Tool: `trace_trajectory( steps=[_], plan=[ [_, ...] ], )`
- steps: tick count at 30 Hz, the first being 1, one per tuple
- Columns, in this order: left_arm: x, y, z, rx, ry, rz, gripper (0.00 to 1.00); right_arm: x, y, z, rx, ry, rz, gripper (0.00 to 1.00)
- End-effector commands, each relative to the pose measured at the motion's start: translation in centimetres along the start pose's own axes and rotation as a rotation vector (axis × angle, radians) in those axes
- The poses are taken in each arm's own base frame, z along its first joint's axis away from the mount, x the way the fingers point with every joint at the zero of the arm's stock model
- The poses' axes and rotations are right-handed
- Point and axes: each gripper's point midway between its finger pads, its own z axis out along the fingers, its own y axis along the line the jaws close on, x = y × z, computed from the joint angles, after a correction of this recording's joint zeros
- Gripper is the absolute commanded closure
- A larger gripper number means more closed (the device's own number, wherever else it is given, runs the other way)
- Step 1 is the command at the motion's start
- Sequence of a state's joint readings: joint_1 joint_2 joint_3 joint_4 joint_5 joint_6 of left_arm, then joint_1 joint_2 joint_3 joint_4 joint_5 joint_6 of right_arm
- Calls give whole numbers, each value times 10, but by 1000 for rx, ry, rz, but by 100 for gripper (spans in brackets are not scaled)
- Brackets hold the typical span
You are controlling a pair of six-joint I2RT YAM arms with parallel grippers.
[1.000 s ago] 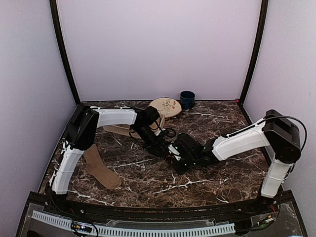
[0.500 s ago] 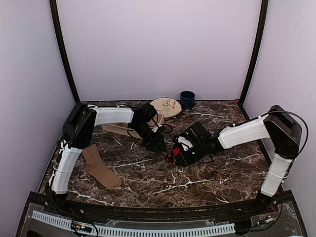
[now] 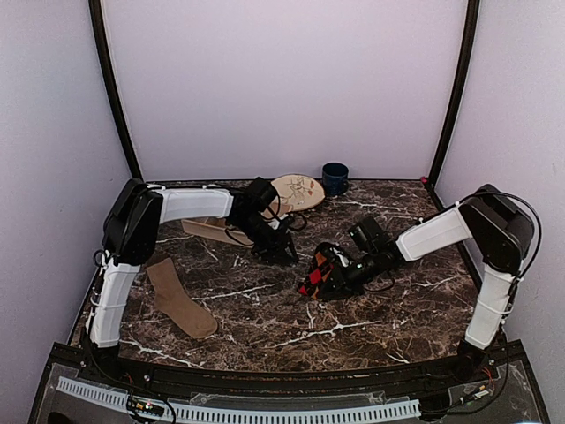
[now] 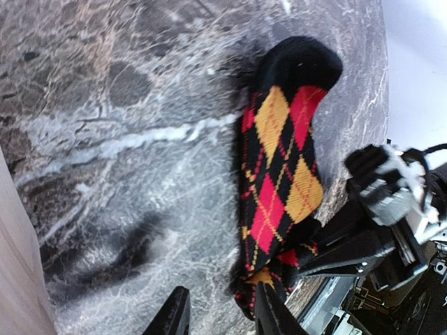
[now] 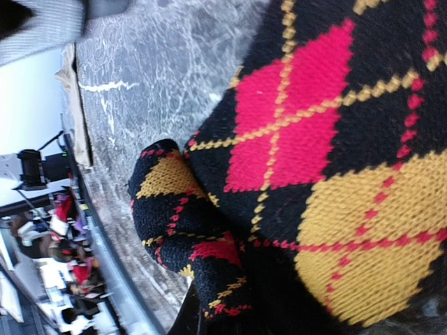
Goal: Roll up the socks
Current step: Roll the sock at the center of the board.
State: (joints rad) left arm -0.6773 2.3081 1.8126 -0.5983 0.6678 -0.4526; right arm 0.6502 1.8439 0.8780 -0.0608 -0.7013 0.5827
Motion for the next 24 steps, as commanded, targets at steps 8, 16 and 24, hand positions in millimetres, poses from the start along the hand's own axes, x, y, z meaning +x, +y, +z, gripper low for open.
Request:
trace_trajectory(
  steps=[8, 16, 24],
  plan=[
    [11, -69, -23, 46, -84, 270, 66, 1, 9, -8, -133, 93, 208, 100],
    [39, -75, -21, 57, -110, 398, 60, -5, 8, -14, -167, 119, 263, 100],
    [57, -80, -5, 61, -81, 470, 58, 4, 0, -14, -163, 167, 304, 100]
  ],
)
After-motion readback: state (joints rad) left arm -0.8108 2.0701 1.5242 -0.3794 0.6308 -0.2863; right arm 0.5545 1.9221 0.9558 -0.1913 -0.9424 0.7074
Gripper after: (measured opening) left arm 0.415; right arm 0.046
